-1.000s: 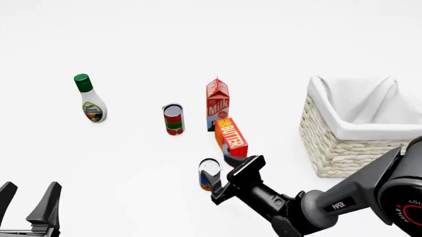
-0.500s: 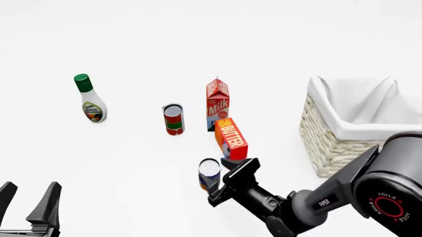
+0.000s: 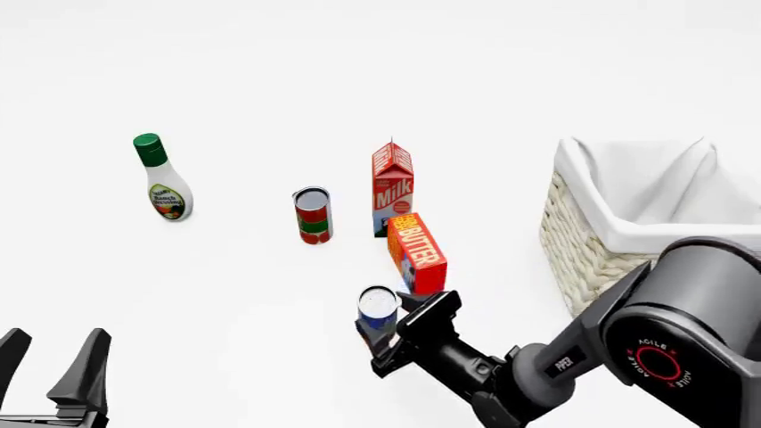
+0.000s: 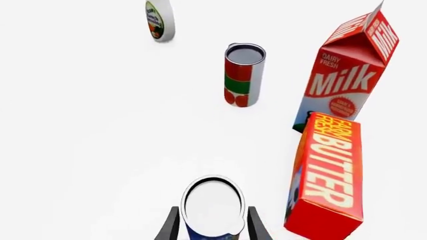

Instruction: Pick the alphabet soup and place it in the basket.

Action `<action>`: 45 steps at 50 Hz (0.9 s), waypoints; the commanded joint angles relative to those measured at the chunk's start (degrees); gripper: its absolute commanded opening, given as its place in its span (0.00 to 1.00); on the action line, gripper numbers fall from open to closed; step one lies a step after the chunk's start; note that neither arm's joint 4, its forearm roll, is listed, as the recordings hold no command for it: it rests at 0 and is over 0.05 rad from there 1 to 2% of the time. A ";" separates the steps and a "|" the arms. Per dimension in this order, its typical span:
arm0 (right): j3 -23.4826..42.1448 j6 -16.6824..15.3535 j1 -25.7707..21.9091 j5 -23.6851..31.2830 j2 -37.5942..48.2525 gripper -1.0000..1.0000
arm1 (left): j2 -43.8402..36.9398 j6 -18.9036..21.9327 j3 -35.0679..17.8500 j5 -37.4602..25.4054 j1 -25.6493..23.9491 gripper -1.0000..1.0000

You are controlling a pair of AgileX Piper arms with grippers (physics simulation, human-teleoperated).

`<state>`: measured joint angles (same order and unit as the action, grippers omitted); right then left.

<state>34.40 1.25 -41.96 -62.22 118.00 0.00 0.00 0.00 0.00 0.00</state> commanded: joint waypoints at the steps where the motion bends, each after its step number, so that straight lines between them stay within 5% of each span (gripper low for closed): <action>1: 0.83 0.15 -0.17 0.08 1.43 1.00 | 0.00 0.00 0.00 0.00 0.00 1.00; 29: 1.39 0.17 -0.15 -0.40 3.43 1.00 | 0.00 0.00 0.00 0.00 0.00 1.00; 30: 1.65 0.15 -0.11 -0.13 3.44 0.00 | 0.00 0.00 0.00 0.00 0.00 1.00; 45: 2.49 0.25 -0.30 1.19 2.78 0.00 | 0.00 0.00 0.00 0.00 0.00 1.00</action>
<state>35.54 0.59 -42.01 -61.76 120.45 0.00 0.00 0.00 0.00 0.00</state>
